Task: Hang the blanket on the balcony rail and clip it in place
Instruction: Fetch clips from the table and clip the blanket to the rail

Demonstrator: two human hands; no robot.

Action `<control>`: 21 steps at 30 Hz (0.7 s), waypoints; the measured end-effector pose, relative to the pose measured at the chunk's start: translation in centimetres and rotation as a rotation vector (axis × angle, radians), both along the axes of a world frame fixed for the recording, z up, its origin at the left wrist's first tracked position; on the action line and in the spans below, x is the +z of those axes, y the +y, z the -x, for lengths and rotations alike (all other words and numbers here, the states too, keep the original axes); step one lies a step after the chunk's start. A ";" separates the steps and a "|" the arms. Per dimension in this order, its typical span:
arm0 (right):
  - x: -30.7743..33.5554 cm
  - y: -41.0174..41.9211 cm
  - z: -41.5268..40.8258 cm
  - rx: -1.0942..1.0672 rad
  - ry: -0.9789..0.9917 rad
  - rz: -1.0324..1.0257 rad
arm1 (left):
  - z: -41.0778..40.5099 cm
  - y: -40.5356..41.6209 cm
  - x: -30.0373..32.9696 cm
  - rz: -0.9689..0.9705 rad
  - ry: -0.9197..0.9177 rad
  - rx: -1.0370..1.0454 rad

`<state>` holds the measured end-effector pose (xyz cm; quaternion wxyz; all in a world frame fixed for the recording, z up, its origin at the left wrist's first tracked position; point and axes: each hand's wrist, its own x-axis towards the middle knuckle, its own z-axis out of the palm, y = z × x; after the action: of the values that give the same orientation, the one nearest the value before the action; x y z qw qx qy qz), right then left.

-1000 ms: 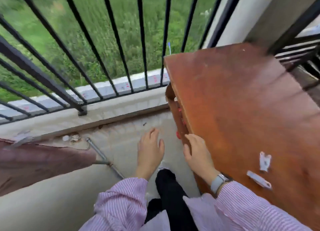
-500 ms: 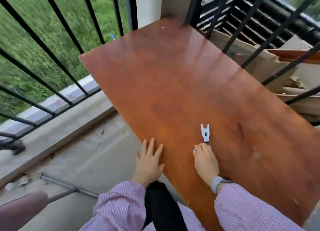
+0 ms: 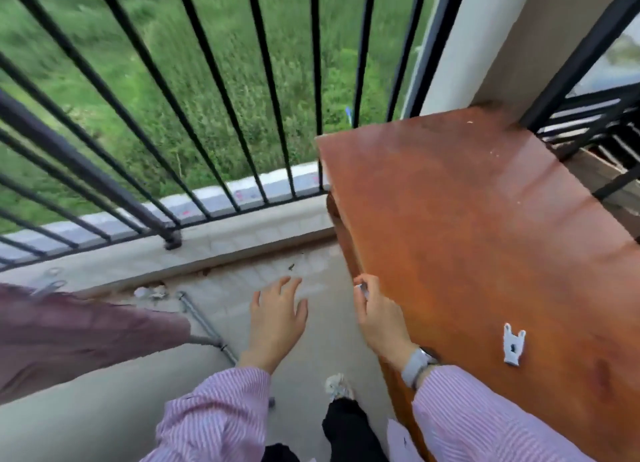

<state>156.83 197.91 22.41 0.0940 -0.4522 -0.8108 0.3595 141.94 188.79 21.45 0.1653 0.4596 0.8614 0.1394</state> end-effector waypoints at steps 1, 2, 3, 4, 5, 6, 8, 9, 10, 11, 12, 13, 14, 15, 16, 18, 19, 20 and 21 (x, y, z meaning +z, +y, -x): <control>0.8 -1.1 2.2 0.063 0.034 0.022 | 1.6 -2.0 0.8 -0.063 0.014 0.076; 1.5 -2.5 4.5 0.131 0.064 0.047 | 3.1 -4.3 1.6 -0.114 0.025 0.153; 2.1 -4.1 6.8 0.200 0.090 0.076 | 4.5 -6.8 2.3 -0.152 0.033 0.227; 2.6 -6.0 9.2 0.274 0.116 0.096 | 5.9 -9.5 3.0 -0.186 0.044 0.299; 3.0 -8.1 11.6 0.346 0.133 0.106 | 7.3 -12.4 3.5 -0.209 0.047 0.371; 3.6 -10.4 13.9 0.423 0.142 0.110 | 8.6 -15.4 3.9 -0.226 0.041 0.446; 4.8 -15.9 18.4 0.592 0.166 0.143 | 11.0 -22.1 4.6 -0.264 0.033 0.614; 5.3 -18.9 20.5 0.679 0.185 0.163 | 12.0 -25.5 4.9 -0.289 0.039 0.701; 5.7 -22.0 22.6 0.765 0.198 0.162 | 13.0 -29.0 5.1 -0.312 0.051 0.782; 6.4 -25.3 24.7 0.847 0.199 0.159 | 13.9 -32.7 5.3 -0.328 0.064 0.851; 6.7 -28.5 26.7 0.913 0.190 0.148 | 14.7 -36.3 5.6 -0.339 0.081 0.908; 7.3 -31.9 28.5 0.968 0.175 0.152 | 15.5 -39.9 5.8 -0.342 0.095 0.964; 7.6 -35.3 30.2 1.013 0.174 0.182 | 16.2 -43.5 5.9 -0.336 0.109 1.023; 8.0 -38.6 31.8 1.047 0.184 0.215 | 16.8 -47.1 6.1 -0.328 0.121 1.084; 8.2 -41.9 33.4 1.069 0.205 0.238 | 17.5 -50.5 6.2 -0.321 0.133 1.139; 9.1 -48.0 36.2 1.144 0.230 0.231 | 18.8 -56.8 6.4 -0.310 0.147 1.242; 9.3 -50.8 37.4 1.192 0.215 0.223 | 19.4 -59.4 6.5 -0.304 0.145 1.289; 9.6 -53.3 38.5 1.231 0.194 0.217 | 19.9 -61.8 6.5 -0.294 0.144 1.332; 9.9 -55.8 39.8 1.272 0.180 0.215 | 20.5 -64.0 6.5 -0.286 0.145 1.373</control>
<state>116.99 142.11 32.31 -0.1154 0.1412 -0.8688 0.4604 121.47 124.77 27.97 -0.0801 -0.1625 0.9387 0.2932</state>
